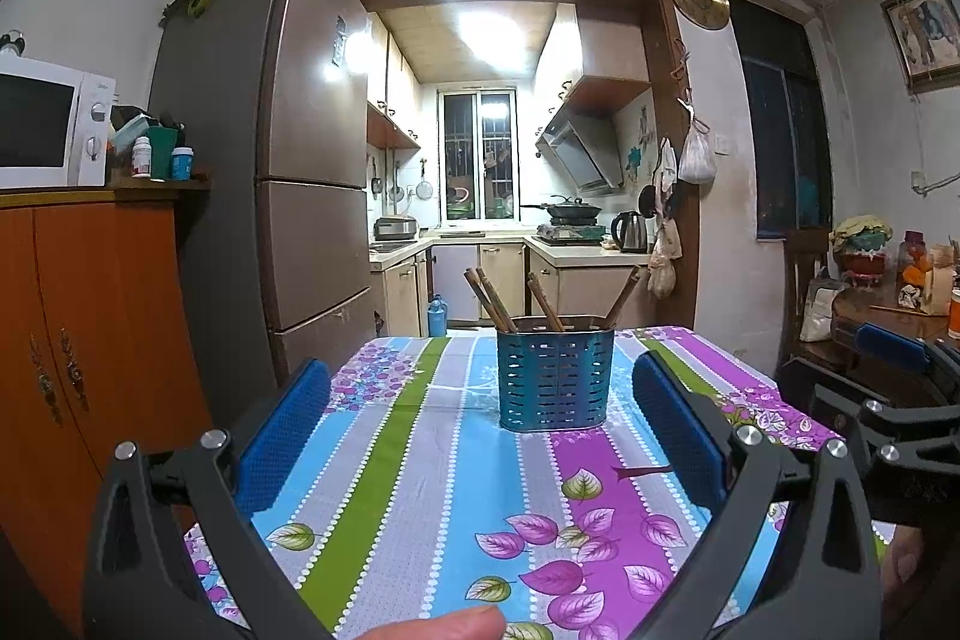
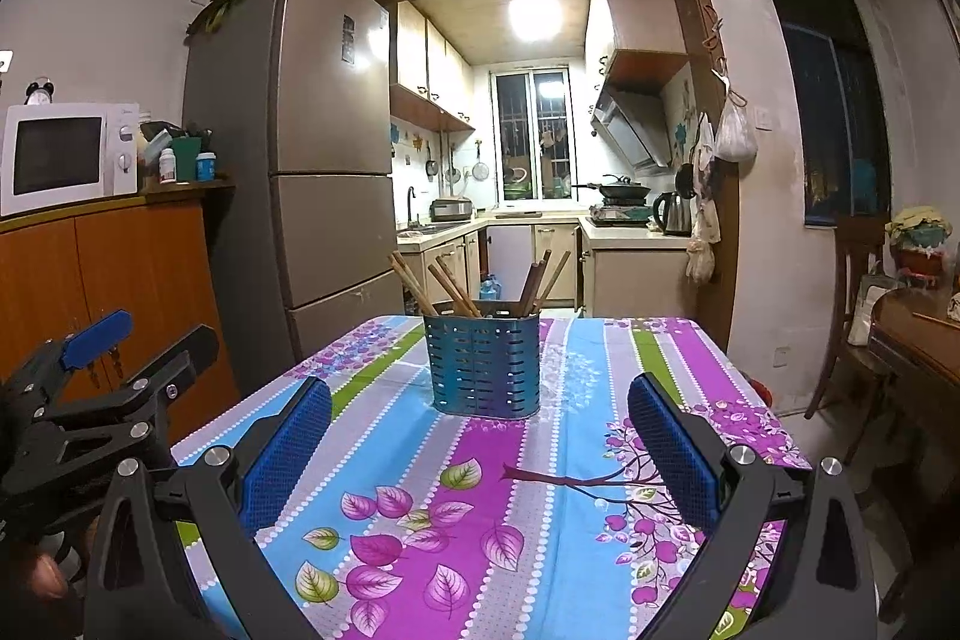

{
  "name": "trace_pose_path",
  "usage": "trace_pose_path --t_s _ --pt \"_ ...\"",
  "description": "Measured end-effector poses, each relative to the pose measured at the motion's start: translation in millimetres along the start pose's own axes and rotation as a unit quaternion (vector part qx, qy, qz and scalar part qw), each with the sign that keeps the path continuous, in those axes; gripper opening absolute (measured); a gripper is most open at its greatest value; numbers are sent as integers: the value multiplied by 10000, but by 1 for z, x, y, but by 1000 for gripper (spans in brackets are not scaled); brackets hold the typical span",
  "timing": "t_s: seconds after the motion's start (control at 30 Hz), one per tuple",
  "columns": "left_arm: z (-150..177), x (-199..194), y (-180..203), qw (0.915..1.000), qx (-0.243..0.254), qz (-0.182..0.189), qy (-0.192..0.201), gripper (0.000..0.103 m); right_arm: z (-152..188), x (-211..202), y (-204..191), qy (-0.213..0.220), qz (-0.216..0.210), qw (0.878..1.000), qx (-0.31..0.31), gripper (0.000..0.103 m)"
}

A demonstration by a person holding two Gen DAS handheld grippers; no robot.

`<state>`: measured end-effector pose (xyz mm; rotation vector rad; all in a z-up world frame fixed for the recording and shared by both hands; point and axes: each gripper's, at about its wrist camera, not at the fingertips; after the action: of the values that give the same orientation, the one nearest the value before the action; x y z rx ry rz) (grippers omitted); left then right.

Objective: Organize utensils

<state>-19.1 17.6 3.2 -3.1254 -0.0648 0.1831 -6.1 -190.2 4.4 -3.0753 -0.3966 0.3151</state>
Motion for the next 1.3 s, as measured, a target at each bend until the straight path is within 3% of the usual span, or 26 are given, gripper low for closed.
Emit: trace_pose_path --t_s 0.87,1.3 --pt "1 7 4 9999 135 -86 2 98 -1 0 9 92 178 9998 87 98" --pt "4 6 -4 9996 194 -176 -69 98 0 -24 18 206 386 9990 -38 98"
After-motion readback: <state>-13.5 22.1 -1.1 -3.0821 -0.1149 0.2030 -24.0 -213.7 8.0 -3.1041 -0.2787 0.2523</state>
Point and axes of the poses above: each gripper's, at about its wrist camera, not at the fingertips, and x roughly the way its jaws point, y to its right, z to its underside, and after that the axes turned 1 degree about -x, right-handed
